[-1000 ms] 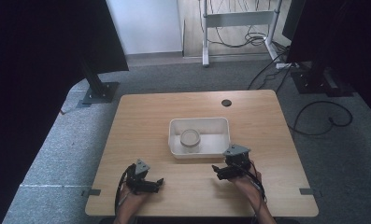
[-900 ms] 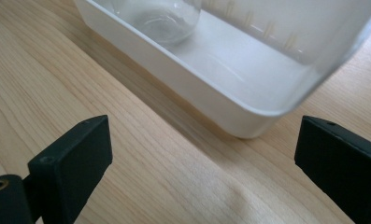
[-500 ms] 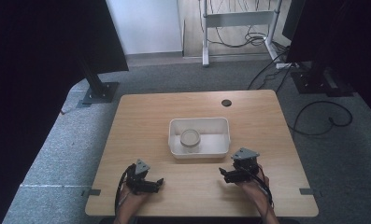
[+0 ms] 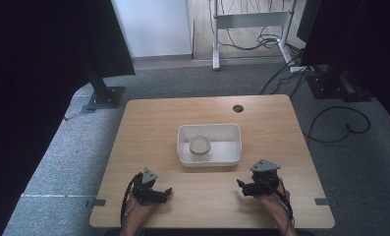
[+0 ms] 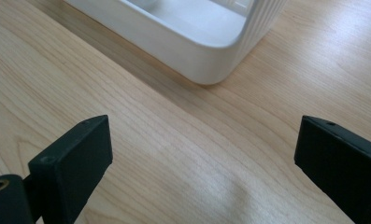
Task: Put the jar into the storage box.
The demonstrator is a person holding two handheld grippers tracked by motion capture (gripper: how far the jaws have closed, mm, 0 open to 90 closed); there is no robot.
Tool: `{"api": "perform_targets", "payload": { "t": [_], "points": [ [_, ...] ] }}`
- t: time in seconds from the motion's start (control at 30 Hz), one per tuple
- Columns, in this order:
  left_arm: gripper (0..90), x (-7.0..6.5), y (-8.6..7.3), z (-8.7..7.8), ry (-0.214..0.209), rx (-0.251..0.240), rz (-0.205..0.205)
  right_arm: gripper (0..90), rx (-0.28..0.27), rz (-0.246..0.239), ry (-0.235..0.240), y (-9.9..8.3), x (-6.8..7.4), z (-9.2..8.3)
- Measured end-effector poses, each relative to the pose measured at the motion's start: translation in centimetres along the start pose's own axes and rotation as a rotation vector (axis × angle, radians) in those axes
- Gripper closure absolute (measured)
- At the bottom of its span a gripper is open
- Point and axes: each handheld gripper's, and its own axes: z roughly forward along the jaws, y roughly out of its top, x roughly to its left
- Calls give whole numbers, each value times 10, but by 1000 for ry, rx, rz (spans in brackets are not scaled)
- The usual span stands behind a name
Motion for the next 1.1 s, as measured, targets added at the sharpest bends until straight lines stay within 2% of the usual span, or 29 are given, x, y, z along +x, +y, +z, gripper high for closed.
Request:
{"api": "perform_targets", "payload": {
  "t": [1.1],
  "points": [
    [10,0,0,0,3,0,-4,42,49,70,-63,-52,-14,-21]
  ]
}}
